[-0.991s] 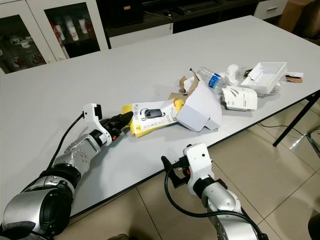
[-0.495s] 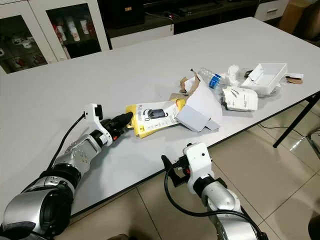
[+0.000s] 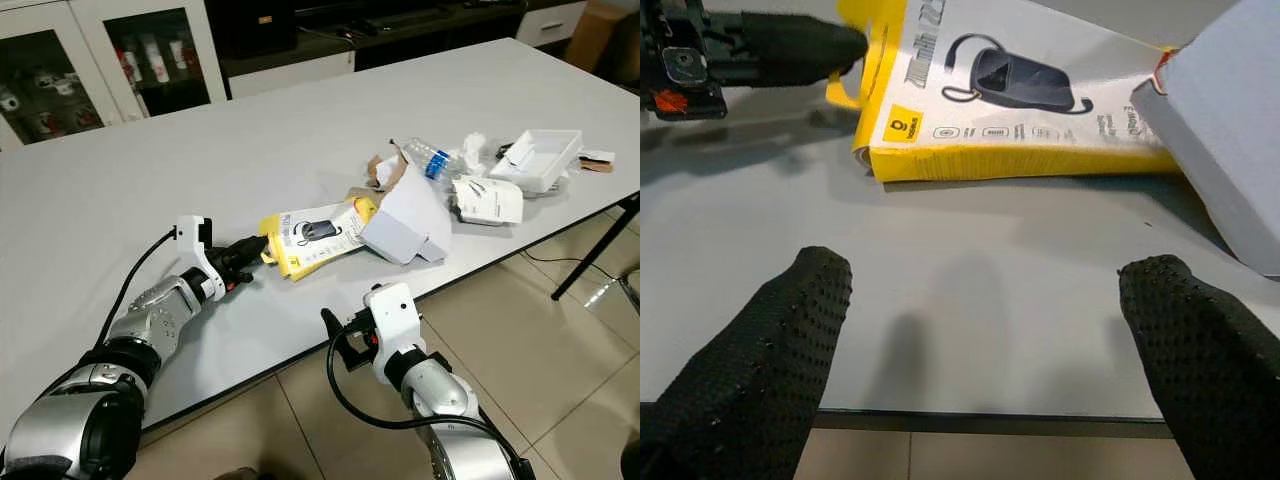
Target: Picking trash to rubbish bin
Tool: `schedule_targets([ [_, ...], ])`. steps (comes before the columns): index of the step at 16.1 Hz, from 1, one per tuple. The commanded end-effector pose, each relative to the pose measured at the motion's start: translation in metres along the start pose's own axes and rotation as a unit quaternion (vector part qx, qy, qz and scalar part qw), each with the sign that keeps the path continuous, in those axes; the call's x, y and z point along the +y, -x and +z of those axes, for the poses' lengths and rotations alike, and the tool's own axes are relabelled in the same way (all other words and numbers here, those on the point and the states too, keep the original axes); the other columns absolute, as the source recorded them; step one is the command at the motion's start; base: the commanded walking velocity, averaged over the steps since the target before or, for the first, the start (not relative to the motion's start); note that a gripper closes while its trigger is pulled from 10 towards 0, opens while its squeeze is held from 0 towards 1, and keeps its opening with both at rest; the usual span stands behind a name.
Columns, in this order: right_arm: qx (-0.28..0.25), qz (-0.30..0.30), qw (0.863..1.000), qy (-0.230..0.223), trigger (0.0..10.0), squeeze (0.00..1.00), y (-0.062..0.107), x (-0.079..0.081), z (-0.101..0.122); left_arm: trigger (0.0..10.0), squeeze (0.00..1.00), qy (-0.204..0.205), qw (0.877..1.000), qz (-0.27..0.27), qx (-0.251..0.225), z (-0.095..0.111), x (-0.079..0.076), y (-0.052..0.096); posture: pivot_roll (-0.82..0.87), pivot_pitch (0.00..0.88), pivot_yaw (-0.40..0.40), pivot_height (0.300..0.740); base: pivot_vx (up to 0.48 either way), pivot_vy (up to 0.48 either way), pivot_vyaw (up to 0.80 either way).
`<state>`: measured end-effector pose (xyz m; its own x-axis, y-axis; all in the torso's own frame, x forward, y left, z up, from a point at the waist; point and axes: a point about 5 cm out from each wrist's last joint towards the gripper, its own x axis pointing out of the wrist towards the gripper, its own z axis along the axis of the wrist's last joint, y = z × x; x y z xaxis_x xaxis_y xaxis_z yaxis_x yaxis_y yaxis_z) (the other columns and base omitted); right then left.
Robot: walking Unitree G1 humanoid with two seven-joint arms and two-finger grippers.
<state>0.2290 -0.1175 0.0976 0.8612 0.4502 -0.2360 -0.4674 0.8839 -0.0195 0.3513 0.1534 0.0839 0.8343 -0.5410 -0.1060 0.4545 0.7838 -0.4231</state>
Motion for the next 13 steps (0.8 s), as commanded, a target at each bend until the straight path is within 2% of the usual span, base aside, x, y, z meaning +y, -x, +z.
schedule_targets([
  [1, -0.002, 0.001, 1.000, 0.005, 10.0, 0.00, 0.0013, -0.0004, -0.0012, 10.0, 1.00, -0.015, 1.000, -0.014, -0.012, 0.0045, 0.0012, 0.0035, -0.12, 0.005, 0.047, 0.740, 0.000, 0.000, 0.00],
  [5, -0.003, 0.005, 1.000, 0.007, 10.0, 0.00, -0.0002, -0.0009, -0.0005, 10.0, 1.00, -0.003, 0.999, -0.043, -0.031, 0.0088, -0.0007, 0.0043, -0.12, 0.002, 0.047, 0.740, 0.000, 0.000, 0.00],
  [8, -0.003, 0.002, 1.000, 0.008, 10.0, 0.00, 0.0012, -0.0030, -0.0005, 10.0, 1.00, -0.015, 0.997, -0.071, -0.019, 0.0068, -0.0059, 0.0027, -0.13, 0.003, 0.048, 0.740, 0.000, 0.000, 0.00],
  [11, -0.005, -0.001, 1.000, 0.010, 10.0, 0.00, 0.0027, -0.0037, 0.0002, 10.0, 1.00, -0.064, 0.997, -0.036, -0.010, 0.0071, -0.0017, 0.0022, -0.14, 0.011, 0.050, 0.740, 0.000, 0.000, 0.00],
  [13, -0.006, -0.004, 1.000, 0.008, 10.0, 0.00, 0.0038, -0.0040, 0.0006, 10.0, 1.00, -0.088, 0.996, -0.010, -0.022, 0.0127, 0.0025, 0.0033, -0.15, 0.014, 0.052, 0.740, 0.000, 0.000, 0.00],
])
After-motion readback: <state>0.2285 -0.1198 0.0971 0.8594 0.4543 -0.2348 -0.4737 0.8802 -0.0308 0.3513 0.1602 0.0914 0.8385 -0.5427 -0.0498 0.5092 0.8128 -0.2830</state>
